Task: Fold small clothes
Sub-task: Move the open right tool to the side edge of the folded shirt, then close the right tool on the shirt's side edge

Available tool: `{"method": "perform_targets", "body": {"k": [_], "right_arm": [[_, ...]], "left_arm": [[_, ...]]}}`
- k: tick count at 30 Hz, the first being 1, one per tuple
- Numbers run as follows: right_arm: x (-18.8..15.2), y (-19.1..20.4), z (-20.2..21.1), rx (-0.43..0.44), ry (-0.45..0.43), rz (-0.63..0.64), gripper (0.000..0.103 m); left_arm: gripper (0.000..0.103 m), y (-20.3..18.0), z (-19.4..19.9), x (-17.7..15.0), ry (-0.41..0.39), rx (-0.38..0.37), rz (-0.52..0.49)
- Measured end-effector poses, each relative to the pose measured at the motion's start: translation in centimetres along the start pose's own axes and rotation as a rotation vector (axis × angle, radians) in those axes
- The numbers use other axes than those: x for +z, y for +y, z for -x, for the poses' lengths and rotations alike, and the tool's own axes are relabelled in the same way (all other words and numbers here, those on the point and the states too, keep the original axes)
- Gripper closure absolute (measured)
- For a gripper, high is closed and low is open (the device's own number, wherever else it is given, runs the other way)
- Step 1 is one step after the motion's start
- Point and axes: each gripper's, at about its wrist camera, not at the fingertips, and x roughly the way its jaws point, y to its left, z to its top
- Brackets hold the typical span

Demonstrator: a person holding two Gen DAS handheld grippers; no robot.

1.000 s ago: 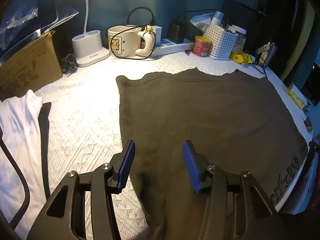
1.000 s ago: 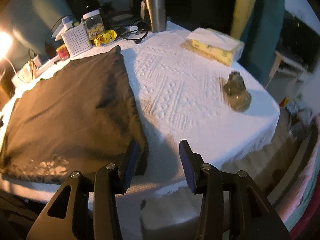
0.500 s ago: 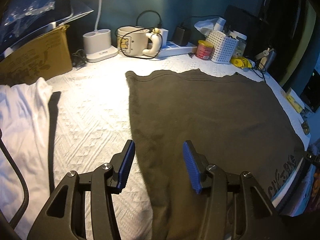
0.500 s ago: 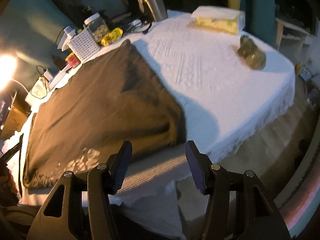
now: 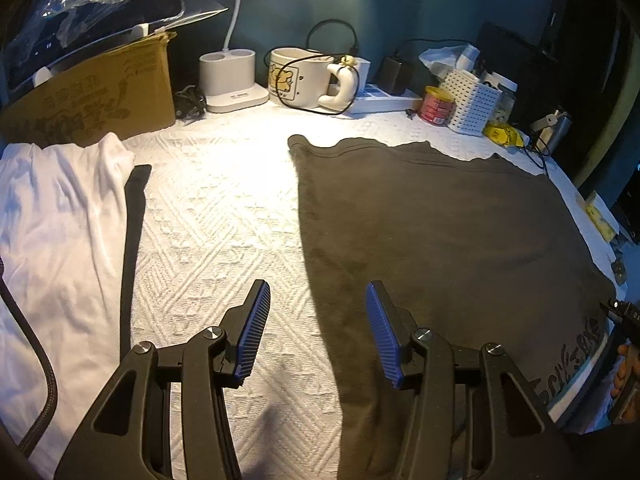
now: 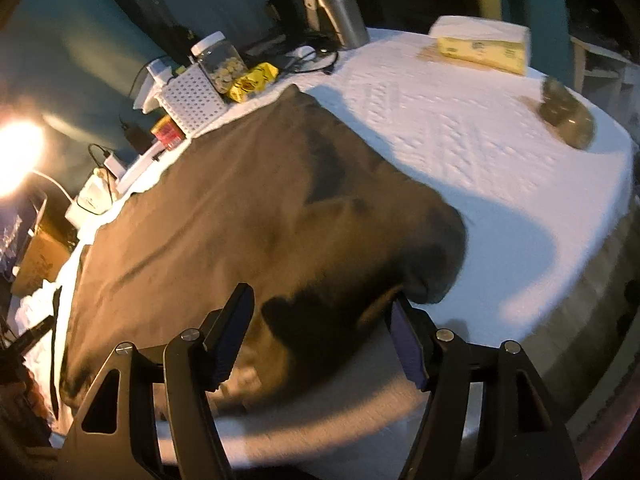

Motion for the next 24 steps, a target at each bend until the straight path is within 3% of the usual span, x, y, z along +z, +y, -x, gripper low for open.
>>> {"method": "perform_targets", "body": {"k": [10,20,24], "right_arm": [[3.3,1.9,-3.8,0.030,-0.012,0.033,0.034],[5.6,2.8,-6.3,-0.031,-0.064,0.094,0.034],[6.7,3.1,-7.3,-0.015,-0.058,0.106,0.034]], "left_arm": [[0.053,1.2,-1.6,0.9,0.025,0.022,0.037],[0.053,1.0,-3.3,1.9,0.052,0.052,0.010],[0.053,1.0,-3.8,2.5,0.058,0.057,0.008]]}}
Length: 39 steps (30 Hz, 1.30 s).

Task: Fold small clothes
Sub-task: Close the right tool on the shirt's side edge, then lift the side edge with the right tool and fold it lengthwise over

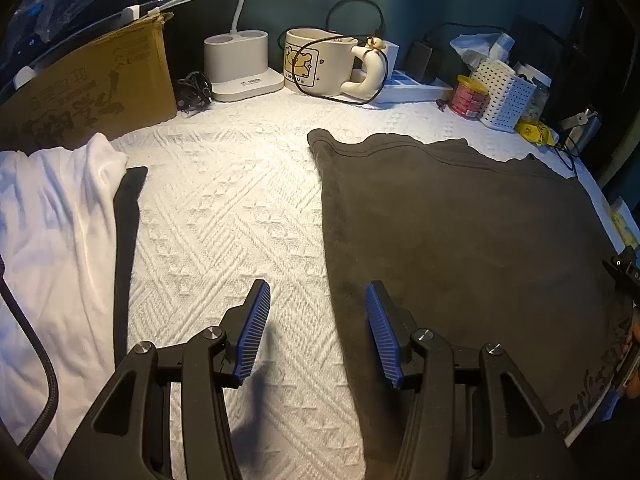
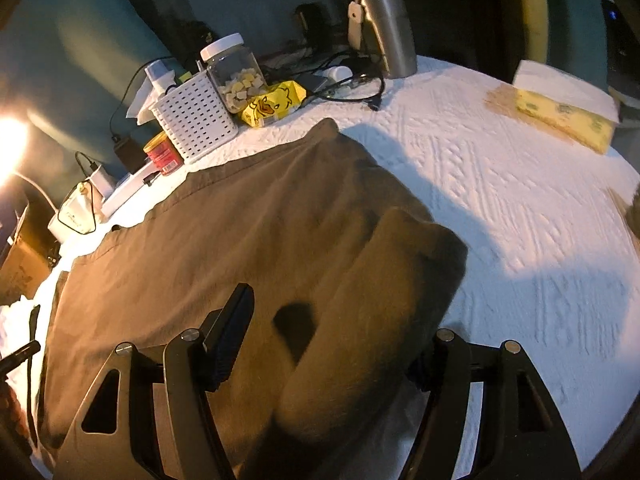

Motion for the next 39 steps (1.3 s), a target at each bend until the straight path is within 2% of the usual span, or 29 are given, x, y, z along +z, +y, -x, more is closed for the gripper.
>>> {"method": "perform_targets", "body": {"k": [2,3,4,5,7,12,16,22,30,34,39], "right_arm": [[0.4,0.3,-0.4,0.002,0.004,0.015,0.034],[0.5,0.6,-0.7,-0.008,0.009,0.027,0.044],[0.7,0.8,-1.0,-0.028,0.015,0.039,0.065],[0.8,0.8,-1.1,-0.036,0.019,0.041,0.076],[1.0,0.7,-1.4,-0.015,0.027,0.039,0.082],[1.2,0.9,-1.1,0.022,0.025,0.048,0.085],[2.0,2.3,0.4,0.071,-0.023,0.056,0.086],[3.4,6.6,2.2,0.136,-0.066,0.139,0.087],[2.8,12.7,2.9,0.224,-0.070,0.256,0.087],[2.4,14.9,2.9,0.255,-0.060,0.291,0.088],[1.5,17.6,2.6,0.290,-0.040,0.330,0.088]], "left_arm": [[0.053,0.0,-0.2,0.2,0.002,0.001,0.001],[0.053,-0.1,-0.3,0.3,0.002,0.001,0.001],[0.053,-0.1,-0.3,0.4,0.000,0.000,0.001],[0.053,-0.1,-0.3,0.5,-0.001,-0.002,0.002],[0.053,-0.2,-0.3,0.6,-0.003,-0.006,0.001],[0.053,-0.5,-0.2,0.8,-0.013,-0.021,-0.006],[0.053,-0.4,0.2,0.9,-0.032,-0.032,-0.016],[0.053,0.2,0.7,0.7,-0.059,-0.060,-0.008],[0.053,1.1,1.3,0.2,-0.090,-0.095,0.006],[0.053,1.6,1.8,0.3,-0.103,-0.159,0.040],[0.053,1.4,2.0,0.3,-0.124,-0.143,0.016]]}}
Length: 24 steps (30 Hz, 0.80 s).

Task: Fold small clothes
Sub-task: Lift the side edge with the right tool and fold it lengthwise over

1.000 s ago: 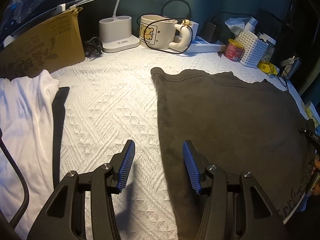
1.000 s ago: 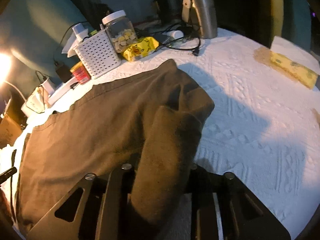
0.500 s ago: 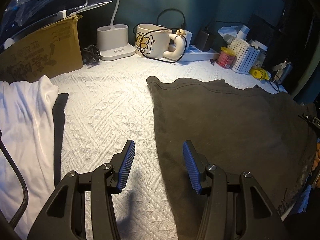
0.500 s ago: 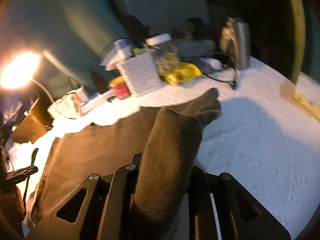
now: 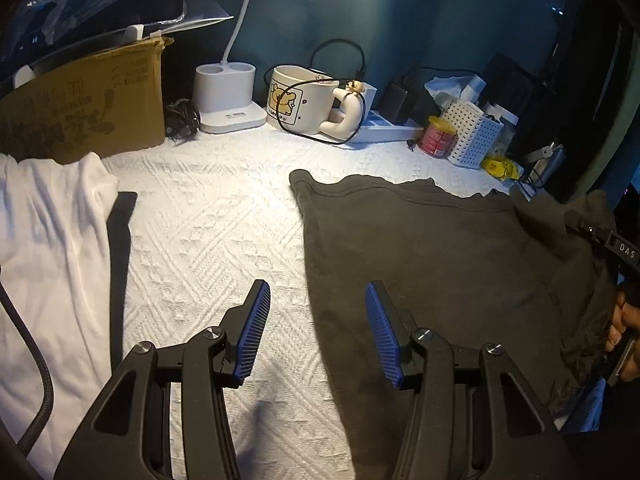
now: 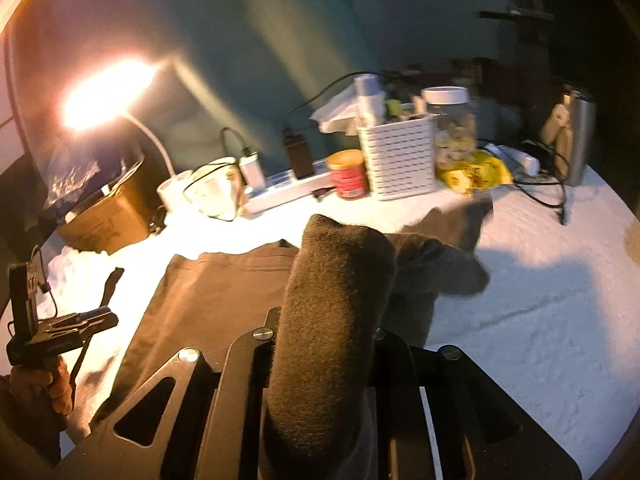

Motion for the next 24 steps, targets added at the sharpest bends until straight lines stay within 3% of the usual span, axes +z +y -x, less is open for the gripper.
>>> {"method": "perform_targets", "body": {"k": [11,24], "right_arm": [[0.3,5.4,-1.9,0.085,0.031,0.090,0.088],[-2.0,11.8,-5.5,0.169,0.141,0.246,0.088]], "left_arm": [[0.053,0.8,1.0,-0.3,-0.029,-0.023,0.018],[0.053,2.5,2.0,-1.2,-0.036,-0.006,0.052]]}}
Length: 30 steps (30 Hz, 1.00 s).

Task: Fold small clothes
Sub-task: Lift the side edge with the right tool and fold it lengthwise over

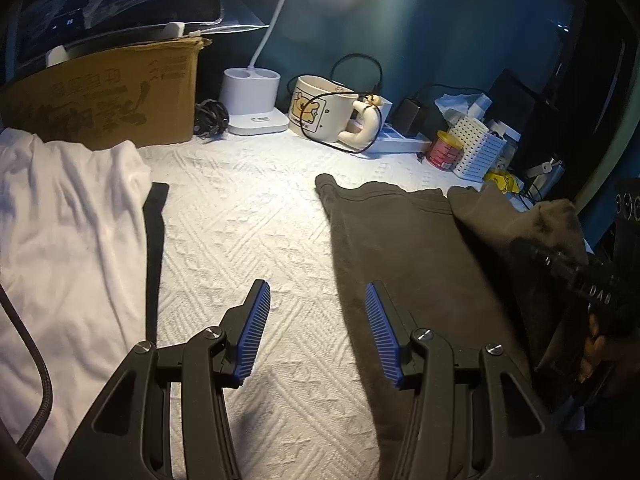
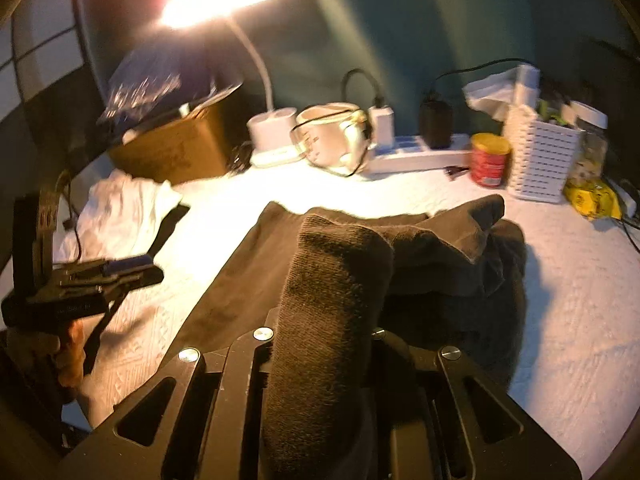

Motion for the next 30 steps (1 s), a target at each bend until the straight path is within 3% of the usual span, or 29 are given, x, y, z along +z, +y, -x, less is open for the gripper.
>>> {"method": "perform_targets", "body": {"k": [7,11,13,17,24,30], "right_arm": [[-1.6,2.8,-3.4,-0.026,0.164,0.119,0.084],[-2.0,4.4,-3.1,-0.017,0.183,0.172,0.078],[-2.2,5.1,-3.1,0.006,0.207,0.181,0.068],[-2.8,6.9,-2.7,0.069,0.229,0.210,0.062],[-4.7,10.0,-2.2,0.183,0.284,0.272,0.062],[-5.3,10.8,-0.7,0.223,0.270,0.289,0.062]], "left_arm": [[0.053,0.4,0.3,-0.2,0.001,0.000,0.000],[0.053,0.7,0.4,-0.4,0.003,0.004,0.004],[0.053,0.8,0.5,-0.4,0.005,0.008,0.006],[0.053,1.0,1.0,-0.6,0.000,0.014,0.002],[0.053,1.3,2.2,-0.8,-0.018,0.031,0.003],[0.053,0.9,3.2,-1.1,-0.032,0.033,-0.003]]}}
